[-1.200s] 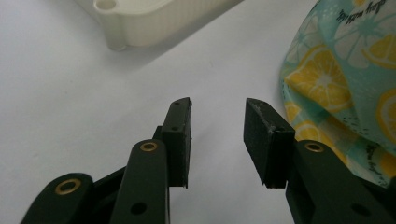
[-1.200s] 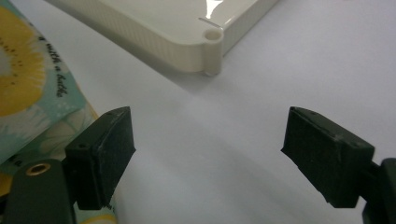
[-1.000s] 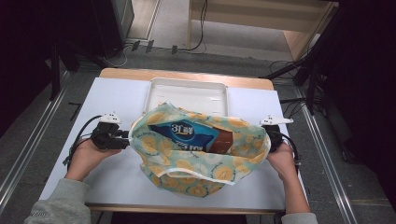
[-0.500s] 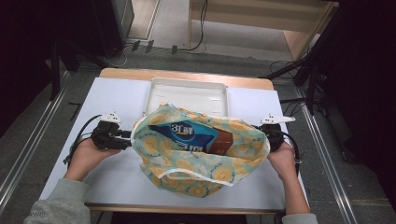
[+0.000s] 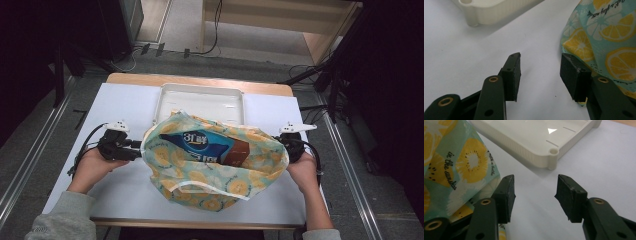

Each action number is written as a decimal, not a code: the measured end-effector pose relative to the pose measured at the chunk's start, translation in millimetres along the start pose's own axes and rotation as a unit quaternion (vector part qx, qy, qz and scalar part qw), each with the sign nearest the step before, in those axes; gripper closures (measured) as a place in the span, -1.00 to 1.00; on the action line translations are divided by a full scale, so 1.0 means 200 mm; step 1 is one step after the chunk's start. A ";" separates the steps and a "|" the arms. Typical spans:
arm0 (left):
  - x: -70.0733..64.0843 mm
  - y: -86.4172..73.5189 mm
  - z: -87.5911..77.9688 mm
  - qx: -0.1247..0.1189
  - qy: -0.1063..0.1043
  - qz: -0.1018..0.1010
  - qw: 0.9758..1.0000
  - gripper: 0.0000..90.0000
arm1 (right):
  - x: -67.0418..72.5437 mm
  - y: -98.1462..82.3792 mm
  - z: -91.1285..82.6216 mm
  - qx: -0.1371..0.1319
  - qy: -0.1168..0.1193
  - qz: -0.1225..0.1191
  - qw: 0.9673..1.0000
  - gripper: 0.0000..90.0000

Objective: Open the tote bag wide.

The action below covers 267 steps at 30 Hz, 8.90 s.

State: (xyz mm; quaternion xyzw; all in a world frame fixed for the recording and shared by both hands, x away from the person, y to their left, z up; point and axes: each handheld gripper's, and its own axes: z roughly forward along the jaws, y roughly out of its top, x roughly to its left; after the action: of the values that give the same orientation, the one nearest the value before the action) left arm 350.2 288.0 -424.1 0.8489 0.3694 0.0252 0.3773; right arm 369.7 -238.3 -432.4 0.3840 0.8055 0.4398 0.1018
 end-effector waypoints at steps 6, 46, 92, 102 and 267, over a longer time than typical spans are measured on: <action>0.00 0.00 0.00 0.005 -0.001 0.000 1.000 0.13 | 0.00 0.00 0.00 -0.001 0.003 0.000 1.000 0.13; -0.09 0.26 -0.22 0.009 -0.057 0.032 0.998 0.11 | 0.02 0.29 -0.20 0.007 0.077 -0.015 0.997 0.29; -0.59 0.76 -0.69 -0.004 -0.106 0.142 0.984 -0.15 | 0.43 0.67 -0.55 0.012 0.161 -0.119 0.980 0.31; -0.67 0.77 -0.57 0.036 -0.081 0.136 0.987 0.14 | 0.47 0.66 -0.52 0.016 0.171 -0.123 0.977 0.26; -0.06 -0.02 0.09 0.025 -0.089 -0.010 0.996 0.70 | 0.21 -0.03 0.12 0.073 0.118 -0.025 0.990 0.51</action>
State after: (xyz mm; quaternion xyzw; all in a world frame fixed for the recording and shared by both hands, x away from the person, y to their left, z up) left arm 344.3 271.0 -435.8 0.8533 0.3431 -0.0634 0.3875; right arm 349.8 -196.2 -444.8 0.3154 0.8509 0.4199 -0.0115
